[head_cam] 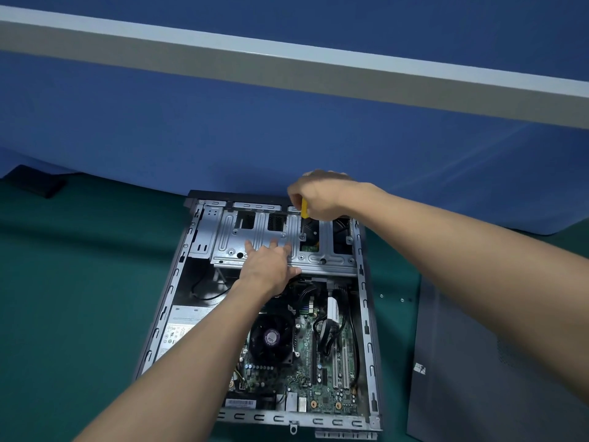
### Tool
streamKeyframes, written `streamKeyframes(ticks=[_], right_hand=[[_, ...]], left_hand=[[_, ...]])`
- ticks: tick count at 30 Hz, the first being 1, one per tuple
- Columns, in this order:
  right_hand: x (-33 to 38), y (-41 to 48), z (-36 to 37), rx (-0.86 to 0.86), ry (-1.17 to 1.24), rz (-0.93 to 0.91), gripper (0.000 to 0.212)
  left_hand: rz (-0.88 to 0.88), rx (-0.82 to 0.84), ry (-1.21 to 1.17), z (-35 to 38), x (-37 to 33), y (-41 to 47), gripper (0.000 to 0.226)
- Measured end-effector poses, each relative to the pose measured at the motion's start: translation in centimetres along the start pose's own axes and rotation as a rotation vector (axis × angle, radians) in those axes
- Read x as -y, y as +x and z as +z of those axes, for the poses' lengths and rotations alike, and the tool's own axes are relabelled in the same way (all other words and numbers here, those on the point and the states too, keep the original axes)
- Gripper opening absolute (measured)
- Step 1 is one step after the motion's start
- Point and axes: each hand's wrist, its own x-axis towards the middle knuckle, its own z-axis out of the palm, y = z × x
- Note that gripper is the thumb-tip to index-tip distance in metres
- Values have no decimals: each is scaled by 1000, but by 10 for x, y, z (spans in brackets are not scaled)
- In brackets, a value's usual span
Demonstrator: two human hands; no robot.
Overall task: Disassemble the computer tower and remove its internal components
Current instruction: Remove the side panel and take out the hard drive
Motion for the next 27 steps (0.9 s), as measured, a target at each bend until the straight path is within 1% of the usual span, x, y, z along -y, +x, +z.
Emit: streamKeyframes(ticks=[1,2,3,4,5,6,8,10,12,13,14,16,17,18,21,22,24,26,27], right_hand=[[0,2,2,13,-11,10,5],[1,2,2,21,-38,41,17],[1,3,4,33,-99,94,34],[3,2,4,15,-131,140,44],[2,5,5,-5,-155,149,47],[3,4,5,-32,-150,138,45],[4,4,5,-61,-130,68,33],[2,2,2,-59,-80,26,11],[3,0,2,-12,-18,7,16],[0,3,4,6,-28,19,13],[2,1,3,1,-52,26,4],[2,2,3,22,-121,100,37],[1,4,3,25,-142,133,46],[2,3,2,10,-146,132,48],[1,3,3,-45,-154,76,38],[2,0,2,-67,-139,48,30],[0,0,1,-48,-75,25,7],[-1,-2,-1,16,-26,18,14],[-2,-2,0,36,-50,28,11]], left_hand=[[1,0,4,0,0,0,64],[2,0,9,0,0,0,64],[1,0,13,0,0,0,64],[0,0,13,0,0,0,64],[-2,1,9,0,0,0,64],[-3,4,5,0,0,0,64],[-3,10,4,0,0,0,65],[-3,8,5,0,0,0,64],[-5,7,2,0,0,0,64],[-4,8,3,0,0,0,64],[-3,10,5,-1,0,0,64],[-3,11,11,-1,-1,0,64],[-4,10,12,-1,0,0,64],[-4,7,11,-1,0,-1,64],[0,5,7,0,-1,-1,64],[1,5,7,0,-1,-1,64],[-1,5,1,-1,0,-1,64],[-2,2,-5,0,0,-1,63],[-2,1,-4,0,0,-1,63]])
